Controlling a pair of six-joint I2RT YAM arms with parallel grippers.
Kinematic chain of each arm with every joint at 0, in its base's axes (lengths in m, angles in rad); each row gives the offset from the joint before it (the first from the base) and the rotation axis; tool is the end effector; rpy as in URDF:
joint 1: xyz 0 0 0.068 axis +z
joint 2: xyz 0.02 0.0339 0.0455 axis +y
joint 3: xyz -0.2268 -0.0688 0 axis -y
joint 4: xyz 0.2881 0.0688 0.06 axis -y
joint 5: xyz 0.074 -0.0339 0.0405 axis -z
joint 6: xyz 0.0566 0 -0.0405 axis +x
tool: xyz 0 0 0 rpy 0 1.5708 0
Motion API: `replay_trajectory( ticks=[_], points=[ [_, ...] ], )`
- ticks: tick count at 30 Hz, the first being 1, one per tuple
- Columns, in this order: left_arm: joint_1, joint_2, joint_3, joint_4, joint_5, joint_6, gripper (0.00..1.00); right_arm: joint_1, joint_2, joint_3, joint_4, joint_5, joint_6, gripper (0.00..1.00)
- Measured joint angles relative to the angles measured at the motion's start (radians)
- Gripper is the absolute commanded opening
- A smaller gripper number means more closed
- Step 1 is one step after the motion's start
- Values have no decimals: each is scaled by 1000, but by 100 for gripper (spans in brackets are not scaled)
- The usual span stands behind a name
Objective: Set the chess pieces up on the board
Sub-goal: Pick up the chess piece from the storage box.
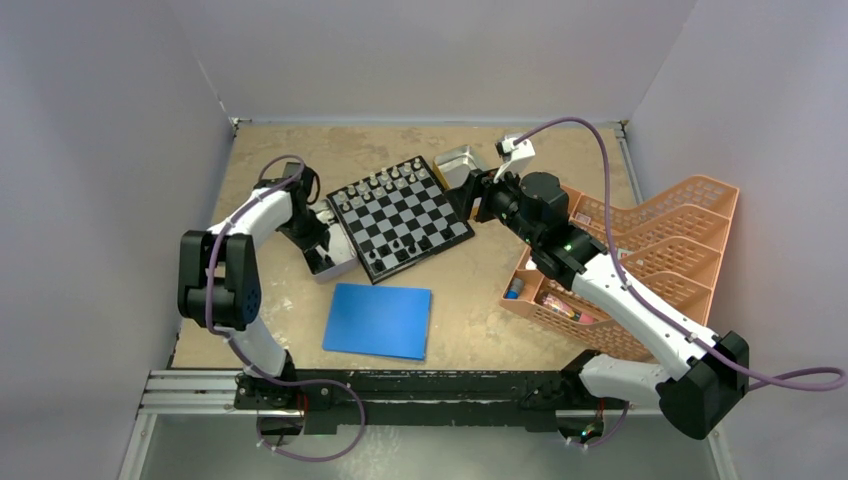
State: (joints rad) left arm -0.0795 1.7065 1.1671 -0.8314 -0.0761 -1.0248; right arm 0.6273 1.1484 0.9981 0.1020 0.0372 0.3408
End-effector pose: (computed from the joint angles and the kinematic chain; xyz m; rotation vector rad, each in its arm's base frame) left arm 0.3538 -0.0239 0.1139 -1.3443 2.6046 -0.0593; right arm 0.2856 0.2045 0.3302 -0.2087 1.6538 0.7116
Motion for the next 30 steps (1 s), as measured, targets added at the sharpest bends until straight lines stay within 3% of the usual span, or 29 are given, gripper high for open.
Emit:
replay_trajectory(
  ticks=[17, 30],
  points=[
    [-21, 38, 0, 39, 4, 24, 22, 0, -11, 0, -5, 5, -1, 68],
    [-22, 38, -1, 39, -6, 26, 8, 0, -11, 0, -5, 5, -1, 68]
  ],
)
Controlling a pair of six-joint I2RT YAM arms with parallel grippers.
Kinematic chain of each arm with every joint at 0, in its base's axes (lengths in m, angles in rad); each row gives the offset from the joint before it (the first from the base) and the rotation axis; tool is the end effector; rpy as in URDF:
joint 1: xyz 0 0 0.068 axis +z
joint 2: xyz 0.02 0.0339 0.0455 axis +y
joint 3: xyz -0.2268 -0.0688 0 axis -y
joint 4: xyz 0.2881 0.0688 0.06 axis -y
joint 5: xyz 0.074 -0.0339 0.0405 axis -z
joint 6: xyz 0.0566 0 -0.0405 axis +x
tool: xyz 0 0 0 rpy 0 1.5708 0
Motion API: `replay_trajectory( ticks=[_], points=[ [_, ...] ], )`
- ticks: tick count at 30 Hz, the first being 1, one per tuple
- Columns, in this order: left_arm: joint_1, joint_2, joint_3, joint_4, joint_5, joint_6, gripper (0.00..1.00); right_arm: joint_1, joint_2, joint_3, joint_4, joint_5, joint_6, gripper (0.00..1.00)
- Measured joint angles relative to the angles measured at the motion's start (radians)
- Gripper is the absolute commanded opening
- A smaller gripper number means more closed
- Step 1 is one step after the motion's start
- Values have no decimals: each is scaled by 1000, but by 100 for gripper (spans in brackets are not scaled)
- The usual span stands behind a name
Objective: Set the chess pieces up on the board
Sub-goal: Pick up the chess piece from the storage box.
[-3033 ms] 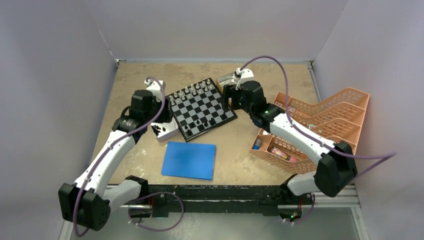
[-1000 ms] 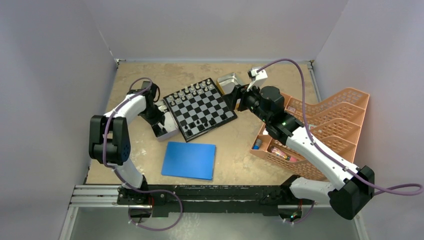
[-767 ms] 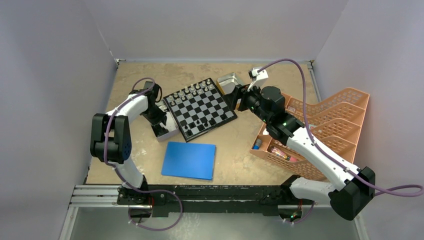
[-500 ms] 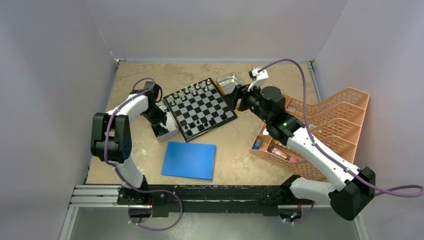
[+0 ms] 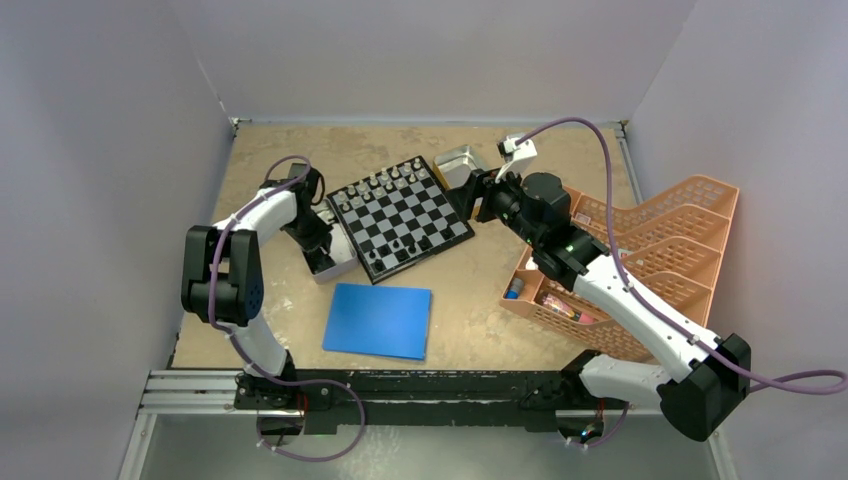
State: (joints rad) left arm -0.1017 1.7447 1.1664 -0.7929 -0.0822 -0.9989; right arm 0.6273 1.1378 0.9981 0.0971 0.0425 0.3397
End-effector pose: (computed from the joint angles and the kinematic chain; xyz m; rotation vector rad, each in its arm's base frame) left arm 0.3578 -0.0318 0.1018 -1.2809 2.6333 -0.0507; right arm 0.2839 0.2029 0.3331 -0.2044 1.6478 0.7083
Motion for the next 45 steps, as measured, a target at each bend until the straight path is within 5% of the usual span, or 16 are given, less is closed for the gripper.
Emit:
replay_trajectory(
  ticks=[27, 45],
  points=[
    [-20, -66, 14, -31, -108, 58, 2, 0, -14, -6, -1, 0, 0, 68],
    [-137, -126, 300, -65, -93, 356, 1, 0, -54, -24, -11, 19, 0, 68]
  ],
)
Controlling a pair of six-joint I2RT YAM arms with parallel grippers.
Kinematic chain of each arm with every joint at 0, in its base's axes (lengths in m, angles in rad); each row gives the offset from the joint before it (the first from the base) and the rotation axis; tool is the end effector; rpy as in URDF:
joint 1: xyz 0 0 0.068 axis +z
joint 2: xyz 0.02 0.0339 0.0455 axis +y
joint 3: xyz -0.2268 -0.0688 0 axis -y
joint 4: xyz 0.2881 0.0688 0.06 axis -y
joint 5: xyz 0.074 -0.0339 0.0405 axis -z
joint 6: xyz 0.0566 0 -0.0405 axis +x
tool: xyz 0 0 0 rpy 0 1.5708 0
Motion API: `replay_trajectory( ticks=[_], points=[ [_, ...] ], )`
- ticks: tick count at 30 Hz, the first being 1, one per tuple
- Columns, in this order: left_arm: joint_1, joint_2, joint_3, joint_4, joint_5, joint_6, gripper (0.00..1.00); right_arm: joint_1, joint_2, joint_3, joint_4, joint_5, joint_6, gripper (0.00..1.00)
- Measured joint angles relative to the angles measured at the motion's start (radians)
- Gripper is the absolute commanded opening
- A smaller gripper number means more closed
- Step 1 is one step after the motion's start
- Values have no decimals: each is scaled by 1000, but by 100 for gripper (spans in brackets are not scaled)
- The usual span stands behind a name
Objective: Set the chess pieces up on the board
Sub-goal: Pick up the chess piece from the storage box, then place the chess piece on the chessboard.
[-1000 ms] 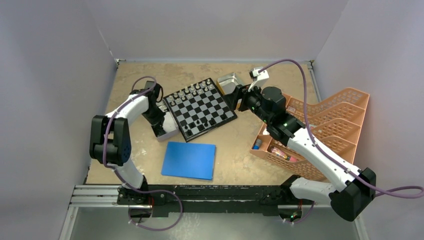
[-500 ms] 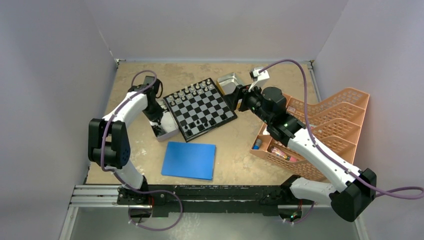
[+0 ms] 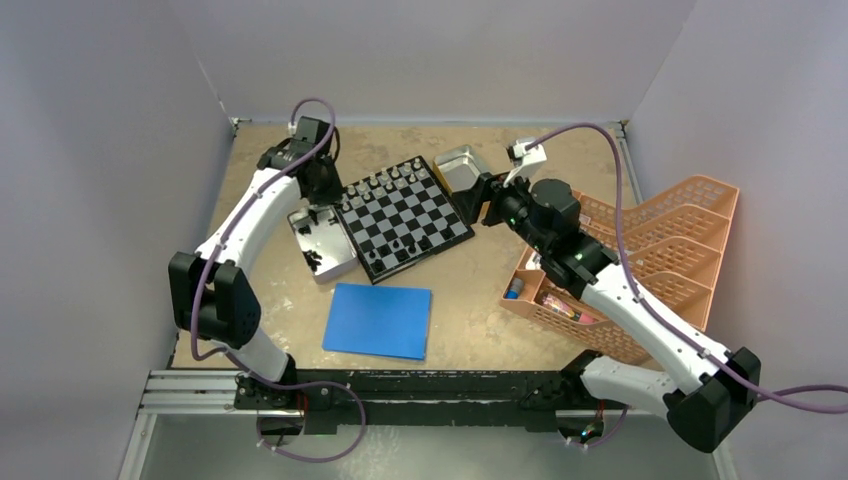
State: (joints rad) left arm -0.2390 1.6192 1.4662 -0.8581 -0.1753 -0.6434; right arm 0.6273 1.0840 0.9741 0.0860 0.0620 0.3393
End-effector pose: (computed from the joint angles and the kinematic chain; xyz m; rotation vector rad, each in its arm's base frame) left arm 0.3849 -0.0836 0.2455 -0.5777 2.4958 -0.1108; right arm 0.2751 0.1951 0.3389 -0.1861 1.6289 0.6985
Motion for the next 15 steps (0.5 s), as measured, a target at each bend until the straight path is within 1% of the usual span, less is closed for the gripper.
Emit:
replay_trajectory(
  ticks=[3, 7, 10, 15],
  points=[
    [-29, 14, 32, 23, 74, 54, 1, 0, -23, -6, -13, 7, 0, 68],
    [-64, 74, 64, 50, 168, 106, 1, 0, -55, -13, -26, 28, 0, 68],
    [-100, 134, 82, 60, 202, 126, 0, 0, -71, -13, -33, 37, 0, 68],
    [-192, 259, 137, 68, 236, 148, 0, 0, -91, -17, -44, 54, 0, 68]
  ],
)
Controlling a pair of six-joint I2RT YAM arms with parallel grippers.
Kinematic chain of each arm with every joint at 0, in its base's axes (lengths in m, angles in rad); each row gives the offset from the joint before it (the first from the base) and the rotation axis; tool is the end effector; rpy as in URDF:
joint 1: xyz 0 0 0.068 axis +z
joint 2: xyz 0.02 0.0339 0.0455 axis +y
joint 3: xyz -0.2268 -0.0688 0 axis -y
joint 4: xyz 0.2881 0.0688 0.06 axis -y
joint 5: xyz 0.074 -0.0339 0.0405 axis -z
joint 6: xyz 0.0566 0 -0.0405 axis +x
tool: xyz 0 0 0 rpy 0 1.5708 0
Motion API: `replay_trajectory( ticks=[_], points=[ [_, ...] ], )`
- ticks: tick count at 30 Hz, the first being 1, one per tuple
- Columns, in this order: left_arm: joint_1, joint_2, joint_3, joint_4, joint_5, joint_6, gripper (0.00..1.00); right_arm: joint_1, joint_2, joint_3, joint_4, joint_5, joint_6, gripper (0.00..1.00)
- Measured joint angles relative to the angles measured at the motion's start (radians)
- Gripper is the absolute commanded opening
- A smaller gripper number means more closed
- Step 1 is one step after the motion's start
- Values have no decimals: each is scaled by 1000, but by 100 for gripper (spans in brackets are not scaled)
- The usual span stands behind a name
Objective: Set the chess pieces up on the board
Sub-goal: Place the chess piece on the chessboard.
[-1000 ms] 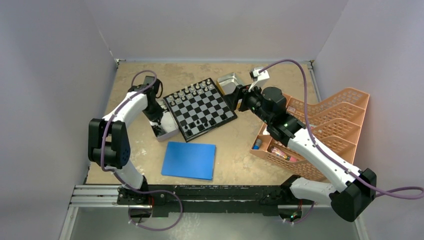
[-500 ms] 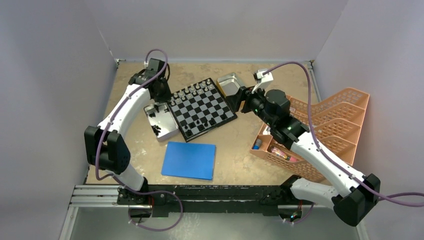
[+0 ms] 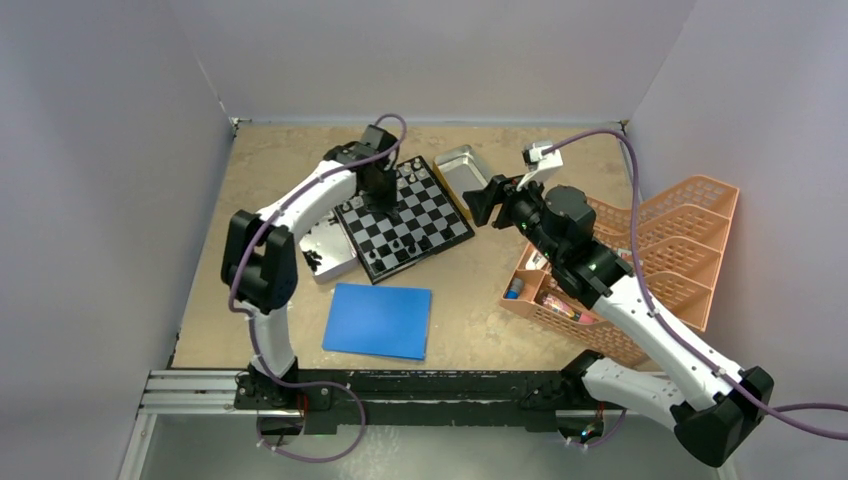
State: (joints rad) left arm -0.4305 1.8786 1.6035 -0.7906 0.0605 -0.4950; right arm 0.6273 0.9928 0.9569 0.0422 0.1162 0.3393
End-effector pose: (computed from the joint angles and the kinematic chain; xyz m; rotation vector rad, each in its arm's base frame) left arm 0.4034 -0.1890 0.1949 -0.0658 2.6897 -0.3828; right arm 0.2600 0.1804 0.3539 -0.1370 1.5980 0.6663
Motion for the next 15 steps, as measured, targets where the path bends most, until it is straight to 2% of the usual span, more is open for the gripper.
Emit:
replay_trajectory(
  ticks=[6, 15],
  points=[
    [-82, 103, 77, -4, 11, 17, 0, 0, -13, -1, -6, 6, 0, 68],
    [-114, 168, 123, -39, -3, 43, 0, 0, -14, -1, -8, 21, 0, 68]
  ],
)
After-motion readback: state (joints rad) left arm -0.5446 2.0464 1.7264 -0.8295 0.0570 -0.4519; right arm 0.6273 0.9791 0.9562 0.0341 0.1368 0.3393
